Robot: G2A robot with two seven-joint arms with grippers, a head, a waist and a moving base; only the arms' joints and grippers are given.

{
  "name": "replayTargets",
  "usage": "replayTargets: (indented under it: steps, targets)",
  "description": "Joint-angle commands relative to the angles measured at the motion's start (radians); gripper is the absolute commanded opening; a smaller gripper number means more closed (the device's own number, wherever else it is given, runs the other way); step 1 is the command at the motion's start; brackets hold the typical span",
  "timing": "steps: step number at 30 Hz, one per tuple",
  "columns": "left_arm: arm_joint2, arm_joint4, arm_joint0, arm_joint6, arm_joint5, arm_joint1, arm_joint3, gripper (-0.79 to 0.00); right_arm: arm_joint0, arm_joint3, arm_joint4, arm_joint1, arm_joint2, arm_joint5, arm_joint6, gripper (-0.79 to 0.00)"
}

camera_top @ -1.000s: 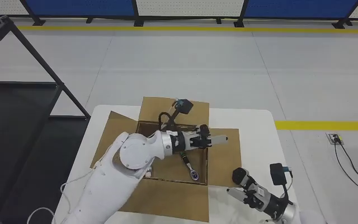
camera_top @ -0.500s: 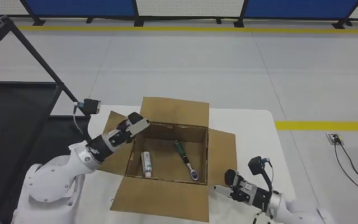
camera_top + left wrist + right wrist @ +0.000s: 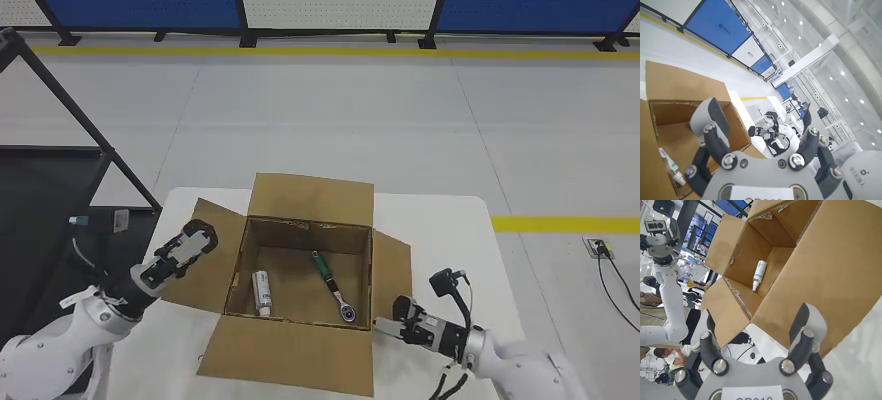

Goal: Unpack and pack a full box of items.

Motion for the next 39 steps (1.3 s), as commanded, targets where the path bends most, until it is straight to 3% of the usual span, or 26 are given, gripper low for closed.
replayTargets:
  steps: [1,10,23,31,39]
  targets:
    - [-0.017,-0.019,0.009,-0.006,-0.007,0.003,0.005,0.0,0.014,0.016,0.005,0.001,-0.012,0.004,0.001,0.0]
    - [-0.061,-0.076,0.038,-0.033,-0.033,0.016,0.031,0.0,0.074,0.044,0.0,0.005,-0.057,0.046,0.024,0.0]
    - [-0.094,-0.109,0.08,-0.046,-0.076,0.031,0.056,0.0,0.187,-0.064,-0.115,0.004,-0.158,0.151,0.02,0.0]
    - [-0.174,-0.166,0.153,-0.036,-0.122,0.038,0.044,0.0,0.403,-0.09,-0.254,-0.026,-0.379,0.266,0.072,0.0]
    - [-0.249,-0.217,0.238,-0.022,-0.167,0.041,0.03,0.0,0.679,0.07,-0.393,-0.092,-0.633,0.416,0.11,0.0]
